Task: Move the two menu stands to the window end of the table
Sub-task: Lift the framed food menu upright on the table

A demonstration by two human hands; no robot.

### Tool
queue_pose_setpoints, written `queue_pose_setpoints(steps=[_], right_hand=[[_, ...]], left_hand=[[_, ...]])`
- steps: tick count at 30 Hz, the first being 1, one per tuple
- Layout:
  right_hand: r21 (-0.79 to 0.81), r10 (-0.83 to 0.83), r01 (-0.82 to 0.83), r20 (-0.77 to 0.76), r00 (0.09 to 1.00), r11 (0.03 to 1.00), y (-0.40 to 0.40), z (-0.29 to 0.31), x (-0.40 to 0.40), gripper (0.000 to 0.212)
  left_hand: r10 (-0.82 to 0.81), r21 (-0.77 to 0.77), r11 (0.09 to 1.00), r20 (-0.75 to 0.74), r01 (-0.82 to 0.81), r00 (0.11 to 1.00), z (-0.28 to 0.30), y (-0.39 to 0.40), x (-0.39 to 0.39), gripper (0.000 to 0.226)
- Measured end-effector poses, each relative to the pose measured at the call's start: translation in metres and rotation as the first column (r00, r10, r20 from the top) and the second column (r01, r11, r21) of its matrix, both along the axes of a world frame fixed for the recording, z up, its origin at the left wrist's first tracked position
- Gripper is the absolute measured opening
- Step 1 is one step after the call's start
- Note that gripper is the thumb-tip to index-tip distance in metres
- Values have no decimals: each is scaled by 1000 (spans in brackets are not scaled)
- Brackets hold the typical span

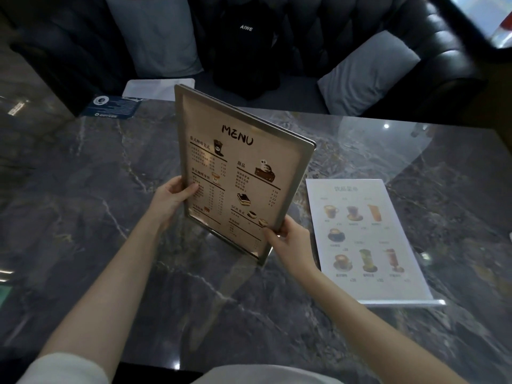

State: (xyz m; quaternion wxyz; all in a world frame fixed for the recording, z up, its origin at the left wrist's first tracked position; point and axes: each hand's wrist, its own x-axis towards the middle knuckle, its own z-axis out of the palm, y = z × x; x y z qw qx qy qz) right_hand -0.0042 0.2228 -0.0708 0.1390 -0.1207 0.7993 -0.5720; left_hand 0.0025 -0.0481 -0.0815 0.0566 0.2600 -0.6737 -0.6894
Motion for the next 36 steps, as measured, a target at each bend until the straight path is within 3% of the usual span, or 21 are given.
queue_pose_setpoints(steps=[7, 12, 16, 20, 23, 26, 29, 32, 36], right_hand=[[31, 25, -26, 14, 1000, 999, 1, 1, 0, 28], [178, 139, -139, 12, 990, 974, 7, 8, -8, 24], [425, 377, -345, 11, 926, 837, 17, 29, -21, 24], [690, 570, -377, -64, 819, 618, 29, 57, -31, 21], [795, 624, -304, -116, 773, 525, 42, 75, -35, 20], [805, 622, -256, -170, 764, 535, 64, 89, -38, 22], [793, 551, -162, -244, 798, 587, 100, 90, -44, 24], [720, 385, -59, -298, 873, 691, 146, 76, -53, 25], [709, 202, 113, -344, 917, 696, 208, 38, -57, 39]], left_hand=[[14, -138, 990, 37, -9, 999, 10, 13, 6, 31], [12, -440, 895, 196, 77, 981, 19, 30, 8, 36], [51, -753, 597, 380, 277, 923, 33, 54, 15, 41], [51, -875, 256, 436, 410, 899, 59, 97, 25, 26], [-69, -901, 112, 414, 419, 908, 78, 138, 32, 26], [-192, -937, -21, 347, 350, 918, 85, 177, 35, 27], [-381, -977, -7, 198, 212, 903, 83, 211, 32, 29], [-474, -980, 128, 76, 153, 877, 51, 243, 21, 12], [-340, -840, 255, 385, 479, 858, -10, 274, 13, 58]])
